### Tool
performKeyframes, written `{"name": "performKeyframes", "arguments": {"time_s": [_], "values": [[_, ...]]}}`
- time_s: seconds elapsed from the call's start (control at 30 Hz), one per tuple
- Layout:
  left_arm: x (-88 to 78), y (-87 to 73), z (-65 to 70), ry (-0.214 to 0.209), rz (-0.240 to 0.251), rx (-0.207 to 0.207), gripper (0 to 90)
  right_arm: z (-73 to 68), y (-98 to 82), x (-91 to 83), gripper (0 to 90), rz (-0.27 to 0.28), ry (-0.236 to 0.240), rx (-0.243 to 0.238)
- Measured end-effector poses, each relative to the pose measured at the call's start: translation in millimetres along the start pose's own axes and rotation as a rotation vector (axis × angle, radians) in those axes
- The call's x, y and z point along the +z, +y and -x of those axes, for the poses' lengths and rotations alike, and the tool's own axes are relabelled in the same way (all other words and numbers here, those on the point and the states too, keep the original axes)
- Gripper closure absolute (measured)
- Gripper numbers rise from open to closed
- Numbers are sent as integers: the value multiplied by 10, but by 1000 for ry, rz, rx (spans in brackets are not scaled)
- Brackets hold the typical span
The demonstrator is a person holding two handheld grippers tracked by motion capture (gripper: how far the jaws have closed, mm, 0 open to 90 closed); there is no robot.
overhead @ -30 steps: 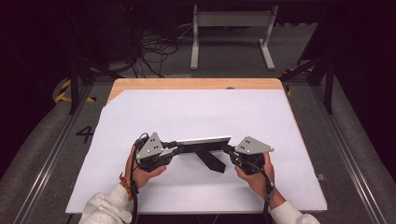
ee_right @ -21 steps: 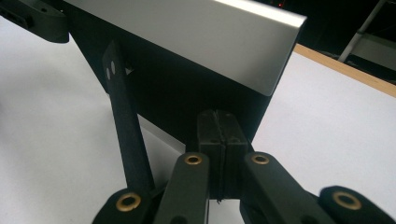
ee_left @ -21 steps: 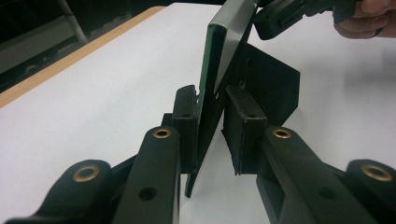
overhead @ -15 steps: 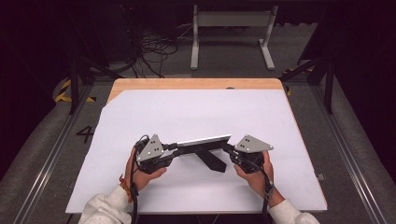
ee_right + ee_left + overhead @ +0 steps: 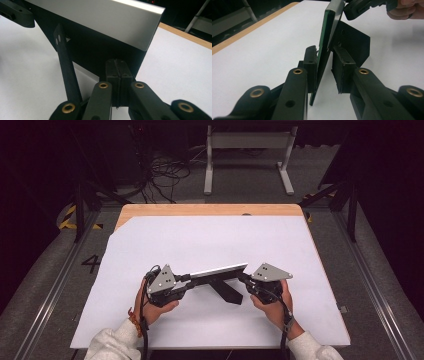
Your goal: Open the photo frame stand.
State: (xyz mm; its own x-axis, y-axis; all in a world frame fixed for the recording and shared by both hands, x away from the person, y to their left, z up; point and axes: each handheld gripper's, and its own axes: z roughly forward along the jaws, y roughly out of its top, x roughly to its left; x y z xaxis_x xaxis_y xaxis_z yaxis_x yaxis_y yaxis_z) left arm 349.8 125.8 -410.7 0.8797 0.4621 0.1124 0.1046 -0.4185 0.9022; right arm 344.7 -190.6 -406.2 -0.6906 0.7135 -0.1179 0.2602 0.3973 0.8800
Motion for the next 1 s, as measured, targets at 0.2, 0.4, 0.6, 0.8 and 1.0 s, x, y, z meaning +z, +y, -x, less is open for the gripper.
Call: {"name": "performKeyframes", "arguments": {"time_s": [0.2, 0.4, 0.6, 0.8, 1.0], "values": [[-7, 0, 25, 1, -2, 9, 736, -2, 14, -13, 900, 6, -5, 1], [-15, -5, 59, -2, -5, 9, 736, 2, 49, 13, 900, 15, -1, 1], [-23, -7, 76, 5, -8, 9, 754, -16, 60, 41, 900, 14, 4, -11], [-4, -15, 56, -13, 1, -9, 769, 3, 62, 55, 900, 18, 7, -5], [20, 0, 85, -30, -3, 0, 784, 19, 69, 68, 900, 15, 0, -6]]}}
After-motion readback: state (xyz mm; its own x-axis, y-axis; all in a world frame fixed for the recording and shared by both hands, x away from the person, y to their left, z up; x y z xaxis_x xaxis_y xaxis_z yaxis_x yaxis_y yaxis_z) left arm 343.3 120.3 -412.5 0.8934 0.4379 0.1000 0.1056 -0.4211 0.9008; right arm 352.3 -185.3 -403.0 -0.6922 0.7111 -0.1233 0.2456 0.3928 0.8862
